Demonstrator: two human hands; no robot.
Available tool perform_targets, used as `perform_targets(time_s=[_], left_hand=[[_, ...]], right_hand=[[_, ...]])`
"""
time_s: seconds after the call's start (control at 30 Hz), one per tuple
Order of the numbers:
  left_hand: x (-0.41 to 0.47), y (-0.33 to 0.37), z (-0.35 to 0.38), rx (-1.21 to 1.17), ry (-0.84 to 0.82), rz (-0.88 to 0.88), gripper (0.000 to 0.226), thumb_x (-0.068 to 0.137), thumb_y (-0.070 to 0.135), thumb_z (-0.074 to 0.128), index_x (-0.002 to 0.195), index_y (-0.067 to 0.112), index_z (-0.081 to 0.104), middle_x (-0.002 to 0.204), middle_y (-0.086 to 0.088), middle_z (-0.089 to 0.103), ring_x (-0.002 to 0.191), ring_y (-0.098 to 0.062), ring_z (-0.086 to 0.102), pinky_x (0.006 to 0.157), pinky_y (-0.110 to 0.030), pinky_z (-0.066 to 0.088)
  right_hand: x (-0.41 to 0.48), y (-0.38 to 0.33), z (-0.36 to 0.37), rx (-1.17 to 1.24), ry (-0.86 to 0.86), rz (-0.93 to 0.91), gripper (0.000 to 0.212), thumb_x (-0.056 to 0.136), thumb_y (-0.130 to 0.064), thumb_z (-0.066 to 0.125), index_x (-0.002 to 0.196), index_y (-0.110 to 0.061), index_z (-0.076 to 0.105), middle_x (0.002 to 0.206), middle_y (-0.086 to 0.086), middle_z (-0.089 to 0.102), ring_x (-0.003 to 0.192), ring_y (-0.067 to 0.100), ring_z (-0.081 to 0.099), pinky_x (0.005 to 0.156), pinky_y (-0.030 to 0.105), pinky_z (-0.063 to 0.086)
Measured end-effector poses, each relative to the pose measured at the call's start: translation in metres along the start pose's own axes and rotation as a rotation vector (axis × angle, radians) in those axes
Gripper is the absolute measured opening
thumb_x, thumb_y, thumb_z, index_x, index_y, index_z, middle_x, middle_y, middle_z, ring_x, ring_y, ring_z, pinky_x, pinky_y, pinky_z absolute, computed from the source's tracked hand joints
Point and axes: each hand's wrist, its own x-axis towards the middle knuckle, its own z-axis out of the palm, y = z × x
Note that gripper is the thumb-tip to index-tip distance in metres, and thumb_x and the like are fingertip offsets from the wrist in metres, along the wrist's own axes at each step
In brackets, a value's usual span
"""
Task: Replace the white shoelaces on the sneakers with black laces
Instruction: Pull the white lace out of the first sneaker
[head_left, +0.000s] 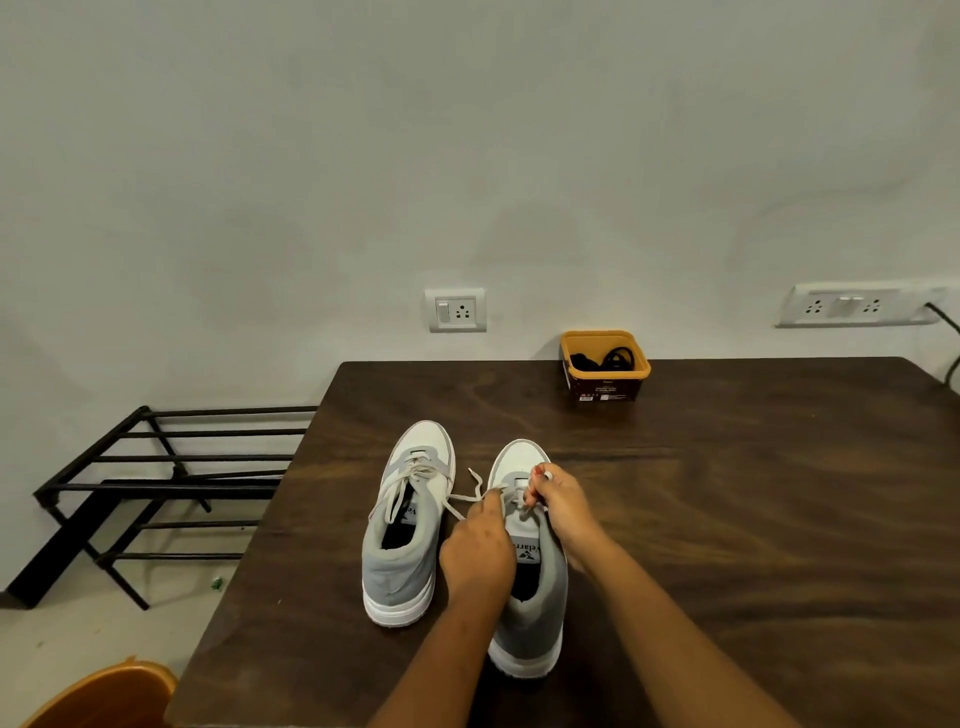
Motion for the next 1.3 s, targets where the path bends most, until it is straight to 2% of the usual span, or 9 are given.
perform_targets(time_s=[0.2, 0.5, 0.67, 0.77, 0.87, 0.97, 1.1, 1.2, 1.3], left_hand=[[0.001, -0.002, -0.006, -0.055, 0.022, -0.045, 0.034, 0.1, 0.018, 0.03, 0.132, 0.022, 0.04, 0.122, -0.003, 0.06, 0.11, -0.023, 0.059, 0.084, -0.035, 0.047], [-0.001, 0.001, -0.006, 0.04, 0.018, 0.099, 0.051, 0.098, 0.014, 0.033, 0.145, 0.033, 0.024, 0.135, 0.001, 0.048, 0.116, -0.022, 0.049, 0.087, -0.034, 0.047], [0.001, 0.008, -0.012, 0.123, -0.011, 0.192, 0.044, 0.093, 0.01, 0.046, 0.134, 0.026, 0.041, 0.151, -0.001, 0.026, 0.13, -0.023, 0.033, 0.095, -0.033, 0.044], [0.007, 0.012, -0.02, -0.179, -0.12, 0.112, 0.035, 0.091, 0.007, 0.045, 0.116, 0.024, 0.061, 0.146, 0.002, 0.032, 0.132, -0.021, 0.03, 0.104, -0.033, 0.037], [0.017, 0.019, -0.03, -0.651, -0.225, -0.138, 0.02, 0.077, 0.031, 0.053, 0.078, 0.034, 0.073, 0.135, -0.002, 0.049, 0.127, -0.024, 0.042, 0.112, -0.037, 0.032], [0.024, 0.017, -0.032, -0.893, -0.256, -0.205, 0.03, 0.06, 0.043, 0.065, 0.09, 0.039, 0.066, 0.114, -0.003, 0.064, 0.107, -0.019, 0.061, 0.097, -0.041, 0.049], [0.018, 0.024, -0.061, -1.075, -0.3, -0.148, 0.022, 0.084, 0.004, 0.063, 0.097, 0.022, 0.06, 0.09, -0.003, 0.069, 0.083, -0.013, 0.067, 0.073, -0.023, 0.056], [0.022, 0.017, -0.072, -1.025, -0.321, -0.203, 0.024, 0.086, -0.008, 0.05, 0.084, 0.013, 0.059, 0.075, -0.005, 0.065, 0.063, -0.009, 0.061, 0.053, -0.014, 0.048], [0.025, 0.007, -0.086, -0.811, -0.542, -0.219, 0.017, 0.083, -0.007, 0.051, 0.08, 0.007, 0.061, 0.064, -0.007, 0.063, 0.052, -0.013, 0.055, 0.051, -0.02, 0.043]], right_hand=[[0.006, -0.012, -0.008, 0.009, 0.152, -0.038, 0.03, 0.103, -0.016, 0.035, 0.074, -0.013, 0.045, 0.057, -0.001, 0.037, 0.048, 0.01, 0.035, 0.042, 0.017, 0.033], [0.008, -0.056, -0.041, 0.116, 0.13, -0.044, 0.025, 0.103, -0.022, 0.037, 0.087, -0.013, 0.054, 0.063, -0.001, 0.035, 0.05, 0.008, 0.032, 0.057, 0.025, 0.043], [0.003, -0.091, -0.047, 0.255, 0.103, -0.157, 0.022, 0.102, -0.021, 0.041, 0.091, -0.015, 0.059, 0.063, -0.002, 0.039, 0.052, 0.008, 0.038, 0.063, 0.027, 0.046], [-0.003, -0.104, -0.035, 0.243, -0.047, -0.203, 0.02, 0.101, -0.016, 0.043, 0.095, -0.013, 0.062, 0.067, 0.0, 0.045, 0.059, 0.008, 0.046, 0.071, 0.03, 0.052], [-0.005, -0.105, -0.015, 0.138, -0.192, -0.18, 0.02, 0.1, -0.014, 0.044, 0.101, -0.01, 0.064, 0.077, 0.001, 0.057, 0.072, 0.01, 0.055, 0.078, 0.03, 0.052], [-0.003, -0.095, -0.001, -0.18, -0.335, -0.109, 0.024, 0.099, -0.017, 0.047, 0.11, -0.006, 0.065, 0.093, 0.006, 0.064, 0.086, 0.013, 0.058, 0.077, 0.025, 0.048], [0.007, -0.08, 0.0, -0.505, -0.326, -0.052, 0.021, 0.094, -0.021, 0.058, 0.107, -0.009, 0.069, 0.099, 0.009, 0.069, 0.085, 0.015, 0.063, 0.078, 0.032, 0.053], [0.018, -0.069, -0.007, -0.523, -0.204, -0.006, 0.02, 0.095, -0.013, 0.053, 0.108, -0.008, 0.067, 0.092, 0.003, 0.061, 0.074, 0.014, 0.058, 0.06, 0.029, 0.054], [0.026, -0.052, -0.025, -0.548, -0.061, 0.037, 0.026, 0.094, 0.0, 0.042, 0.099, -0.011, 0.066, 0.091, 0.007, 0.058, 0.062, 0.011, 0.051, 0.049, 0.025, 0.048]])
